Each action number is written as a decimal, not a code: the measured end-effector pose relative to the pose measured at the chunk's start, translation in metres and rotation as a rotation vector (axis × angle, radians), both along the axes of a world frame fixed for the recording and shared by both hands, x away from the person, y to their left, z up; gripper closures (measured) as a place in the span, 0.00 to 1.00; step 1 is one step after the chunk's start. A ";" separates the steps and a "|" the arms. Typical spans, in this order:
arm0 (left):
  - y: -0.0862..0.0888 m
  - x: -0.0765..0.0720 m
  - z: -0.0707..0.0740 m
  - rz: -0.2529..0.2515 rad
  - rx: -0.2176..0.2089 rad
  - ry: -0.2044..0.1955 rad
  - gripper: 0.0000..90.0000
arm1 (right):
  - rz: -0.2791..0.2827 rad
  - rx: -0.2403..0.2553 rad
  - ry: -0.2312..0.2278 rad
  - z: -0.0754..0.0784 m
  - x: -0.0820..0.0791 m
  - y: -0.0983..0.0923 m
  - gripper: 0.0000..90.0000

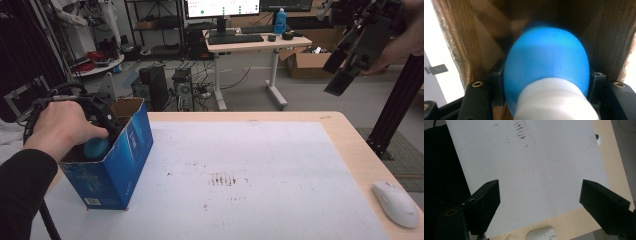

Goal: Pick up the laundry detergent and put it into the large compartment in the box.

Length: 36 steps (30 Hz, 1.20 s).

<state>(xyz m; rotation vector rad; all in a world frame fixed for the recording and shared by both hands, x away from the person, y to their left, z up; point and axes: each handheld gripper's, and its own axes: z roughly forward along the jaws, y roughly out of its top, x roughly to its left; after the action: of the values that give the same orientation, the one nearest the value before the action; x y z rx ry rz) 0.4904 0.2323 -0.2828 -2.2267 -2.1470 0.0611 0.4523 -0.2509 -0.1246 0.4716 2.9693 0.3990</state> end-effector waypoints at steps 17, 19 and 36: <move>-0.001 -0.004 0.003 -0.011 0.025 0.027 0.31 | 0.003 0.003 0.004 -0.001 0.001 0.000 0.19; -0.001 -0.004 0.006 -0.021 0.032 0.022 0.31 | 0.005 0.003 0.006 -0.002 0.001 0.000 0.19; -0.016 -0.012 0.049 -0.106 0.034 -0.033 0.18 | 0.006 0.007 0.005 -0.001 0.000 -0.002 0.19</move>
<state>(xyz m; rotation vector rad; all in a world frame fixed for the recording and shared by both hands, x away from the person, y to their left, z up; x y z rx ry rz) 0.4783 0.2164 -0.2334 -2.3331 -2.0256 -0.0163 0.4519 -0.2530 -0.1253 0.4651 2.9758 0.4093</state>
